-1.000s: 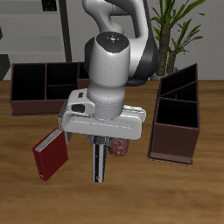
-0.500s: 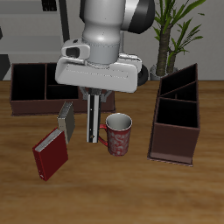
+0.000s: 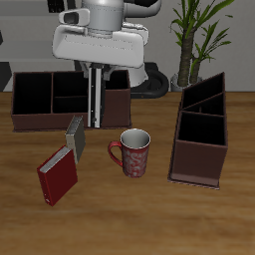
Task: Place the striped book into the back desk caddy's left compartment and place the red book into the back desk caddy's left compartment and place the yellow book into the left desk caddy's right compartment
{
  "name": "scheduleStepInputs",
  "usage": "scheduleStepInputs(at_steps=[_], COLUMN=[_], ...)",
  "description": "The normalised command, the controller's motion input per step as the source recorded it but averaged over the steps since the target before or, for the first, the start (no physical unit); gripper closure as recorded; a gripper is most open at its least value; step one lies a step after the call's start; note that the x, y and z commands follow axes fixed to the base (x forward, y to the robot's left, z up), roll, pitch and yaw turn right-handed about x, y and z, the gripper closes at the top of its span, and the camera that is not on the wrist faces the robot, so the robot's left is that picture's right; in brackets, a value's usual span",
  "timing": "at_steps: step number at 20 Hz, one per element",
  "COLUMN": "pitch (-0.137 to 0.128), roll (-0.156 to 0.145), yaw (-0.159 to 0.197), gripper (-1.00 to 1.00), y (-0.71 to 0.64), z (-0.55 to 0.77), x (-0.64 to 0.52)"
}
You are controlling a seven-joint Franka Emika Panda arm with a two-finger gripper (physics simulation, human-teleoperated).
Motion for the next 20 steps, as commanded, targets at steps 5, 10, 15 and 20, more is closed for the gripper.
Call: scheduleStepInputs(at_steps=[5, 10, 15, 20], pitch=[0.000, -0.004, -0.012, 0.005], roll=[0.017, 0.013, 0.020, 0.015], yaw=[0.025, 0.049, 0.044, 0.060], gripper=[1.00, 1.00, 1.00, 1.00], y=[-0.06, -0.04, -0.16, -0.15], z=[0.21, 0.14, 0.07, -0.02], x=[-0.50, -0.65, -0.69, -0.48])
